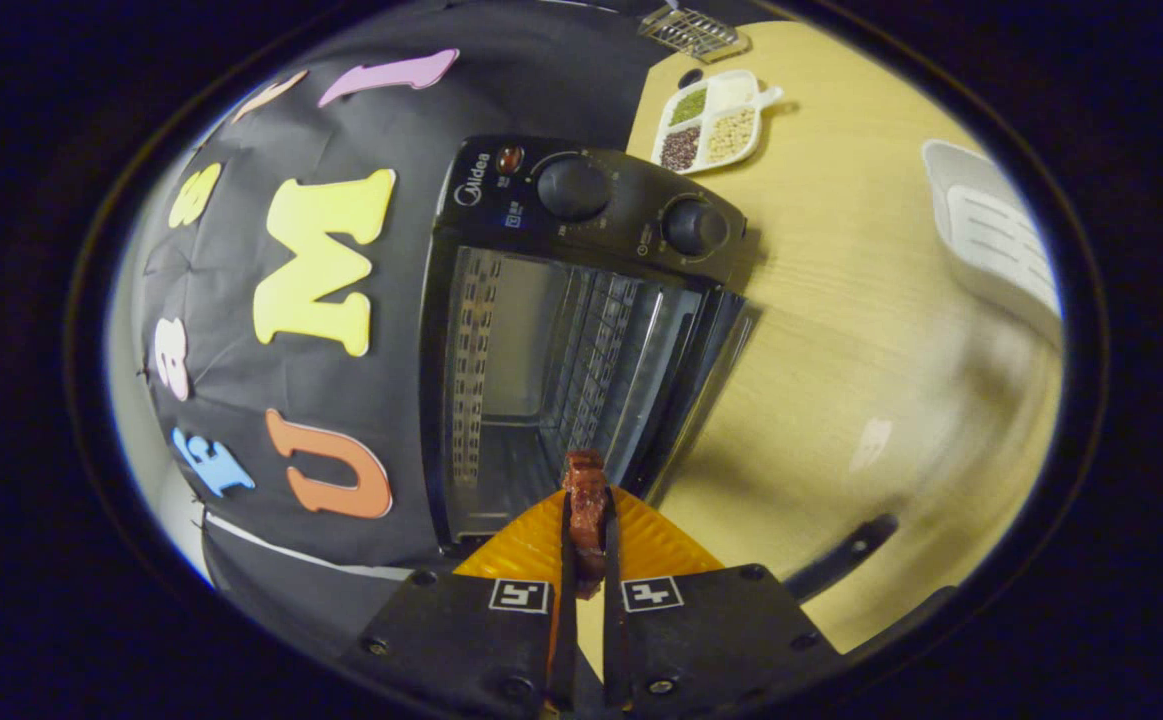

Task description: Open the toaster oven, put the food inside, and close the toaster oven door.

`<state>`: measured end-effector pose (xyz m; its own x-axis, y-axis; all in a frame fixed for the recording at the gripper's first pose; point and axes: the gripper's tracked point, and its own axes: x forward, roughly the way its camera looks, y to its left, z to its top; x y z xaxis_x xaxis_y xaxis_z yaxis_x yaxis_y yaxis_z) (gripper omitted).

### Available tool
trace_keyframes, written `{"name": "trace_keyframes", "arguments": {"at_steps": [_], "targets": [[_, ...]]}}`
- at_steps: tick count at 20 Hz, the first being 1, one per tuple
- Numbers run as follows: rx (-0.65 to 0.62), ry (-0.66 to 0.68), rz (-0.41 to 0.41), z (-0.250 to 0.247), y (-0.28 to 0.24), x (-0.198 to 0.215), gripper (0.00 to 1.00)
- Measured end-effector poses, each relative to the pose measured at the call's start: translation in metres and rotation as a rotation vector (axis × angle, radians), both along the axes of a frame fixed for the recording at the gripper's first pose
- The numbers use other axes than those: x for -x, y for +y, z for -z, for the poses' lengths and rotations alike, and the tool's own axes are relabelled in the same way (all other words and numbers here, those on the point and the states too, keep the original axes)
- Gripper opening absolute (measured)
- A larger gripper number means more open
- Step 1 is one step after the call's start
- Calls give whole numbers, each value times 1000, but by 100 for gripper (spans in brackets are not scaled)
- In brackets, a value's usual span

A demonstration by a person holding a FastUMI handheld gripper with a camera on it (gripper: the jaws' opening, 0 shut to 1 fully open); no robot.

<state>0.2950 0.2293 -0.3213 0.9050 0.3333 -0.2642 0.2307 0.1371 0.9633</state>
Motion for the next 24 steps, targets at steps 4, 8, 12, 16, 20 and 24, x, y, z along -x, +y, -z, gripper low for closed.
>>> {"name": "trace_keyframes", "arguments": {"at_steps": [4, 8, 12, 16, 20, 24], "targets": [[42, 5, 60, 7, 13, -37, 13], [84, 5, 120, 9, 19, -69, 13], [99, 13, 140, 13, 25, -89, 14], [233, 3, 126, 11, 28, -93, 16], [537, 13, 61, 17, 19, -91, 27], [803, 14, 2, 24, 6, -87, 54]]}}
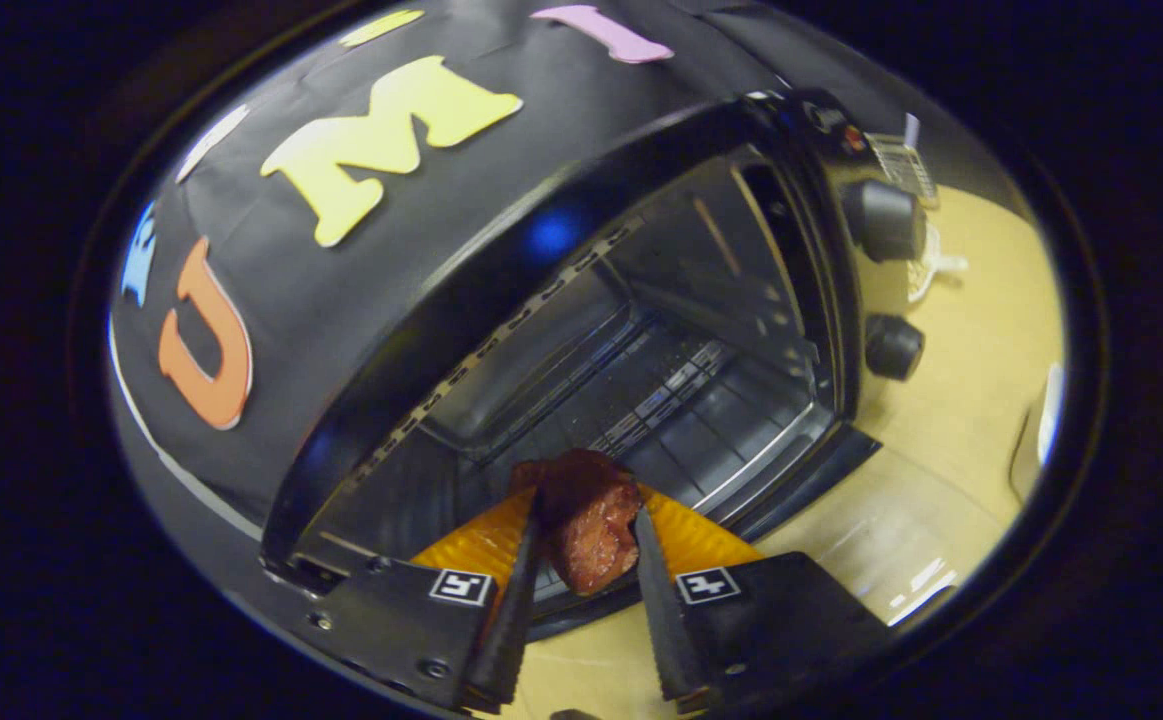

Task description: Open the toaster oven, put the food inside, and close the toaster oven door.

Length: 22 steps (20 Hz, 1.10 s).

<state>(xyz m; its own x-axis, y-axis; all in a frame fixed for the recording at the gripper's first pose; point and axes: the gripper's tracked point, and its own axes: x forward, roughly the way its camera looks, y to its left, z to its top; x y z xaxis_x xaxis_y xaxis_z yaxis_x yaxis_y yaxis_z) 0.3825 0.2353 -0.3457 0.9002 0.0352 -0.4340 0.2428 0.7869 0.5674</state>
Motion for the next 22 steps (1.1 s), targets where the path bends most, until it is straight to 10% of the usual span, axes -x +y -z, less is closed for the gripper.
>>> {"name": "trace_keyframes", "arguments": {"at_steps": [5, 22], "targets": [[162, -23, -44, -9, -2, 12, 97], [408, -45, -273, -68, -22, 133, 98]]}}
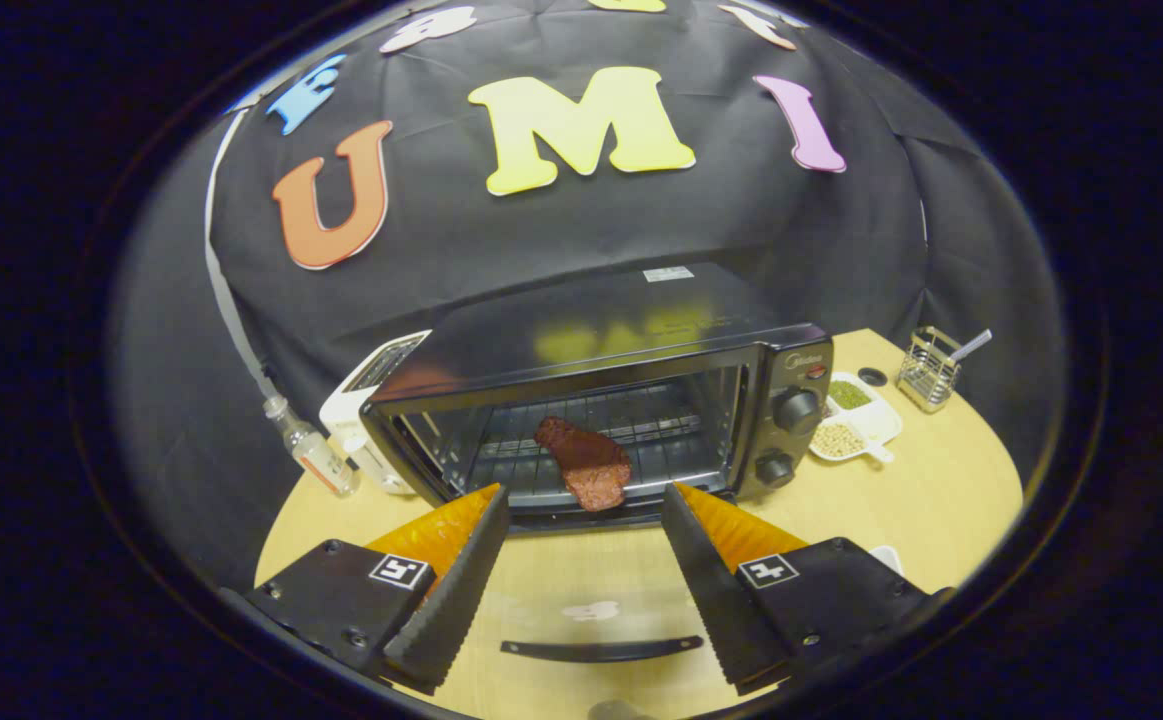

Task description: Open the toaster oven, put the food inside, and close the toaster oven door.

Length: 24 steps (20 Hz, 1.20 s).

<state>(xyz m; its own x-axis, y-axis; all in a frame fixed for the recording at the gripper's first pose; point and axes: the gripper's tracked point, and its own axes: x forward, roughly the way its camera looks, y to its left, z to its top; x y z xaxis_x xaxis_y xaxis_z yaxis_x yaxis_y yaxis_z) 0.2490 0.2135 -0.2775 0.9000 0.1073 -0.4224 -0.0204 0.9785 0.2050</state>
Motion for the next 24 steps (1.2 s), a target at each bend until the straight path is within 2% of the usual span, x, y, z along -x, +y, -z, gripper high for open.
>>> {"name": "trace_keyframes", "arguments": {"at_steps": [6, 12, 18, 24], "targets": [[101, 39, -43, 27, -20, 59, 98], [144, 134, -65, 84, -33, 106, 98], [136, 214, -81, 128, -23, 119, 98], [132, 258, -91, 154, -9, 106, 98]]}}
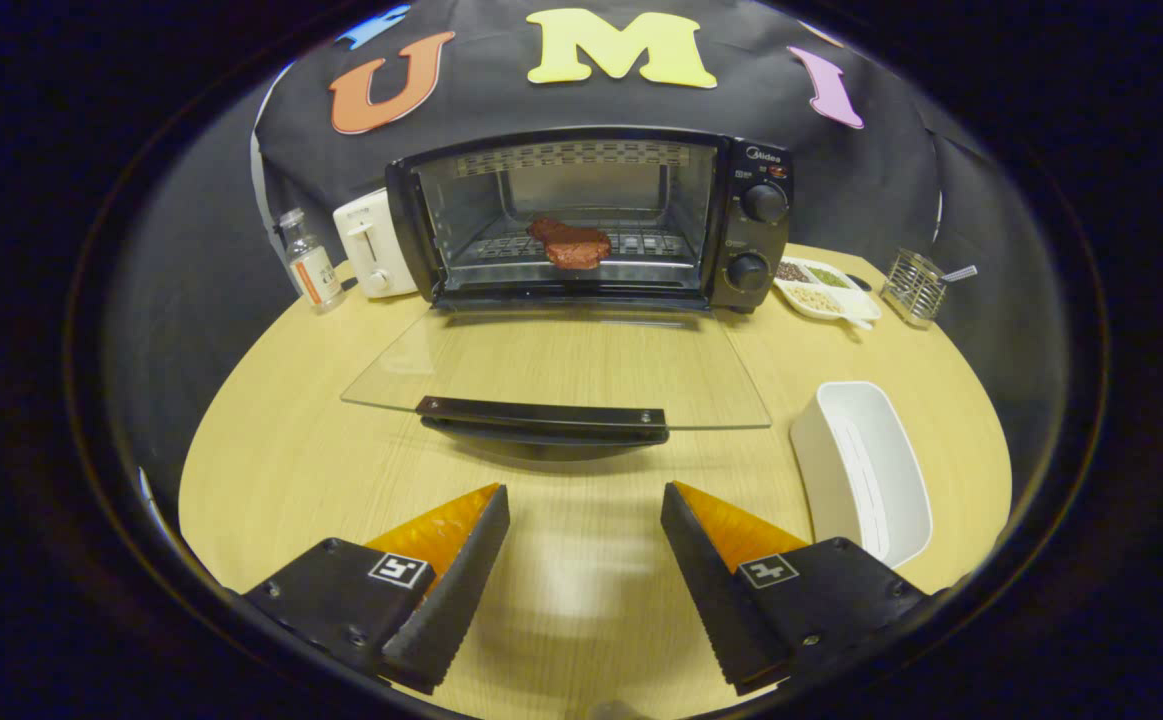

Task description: Open the toaster oven, put the food inside, and close the toaster oven door.

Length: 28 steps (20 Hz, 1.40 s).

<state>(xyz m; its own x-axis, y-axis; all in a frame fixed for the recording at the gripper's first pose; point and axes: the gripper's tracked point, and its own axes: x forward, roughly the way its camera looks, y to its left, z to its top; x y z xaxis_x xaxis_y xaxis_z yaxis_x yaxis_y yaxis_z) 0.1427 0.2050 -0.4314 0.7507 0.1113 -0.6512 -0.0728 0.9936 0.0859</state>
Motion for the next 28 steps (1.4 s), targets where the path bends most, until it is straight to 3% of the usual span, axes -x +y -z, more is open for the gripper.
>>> {"name": "trace_keyframes", "arguments": {"at_steps": [7, 14, 21, 28], "targets": [[35, 27, -14, 18, 8, -19, 98], [24, 30, -9, 4, 7, -31, 98], [14, -24, -33, -51, 12, -46, 98], [52, -151, -41, -123, 9, -89, 98]]}}
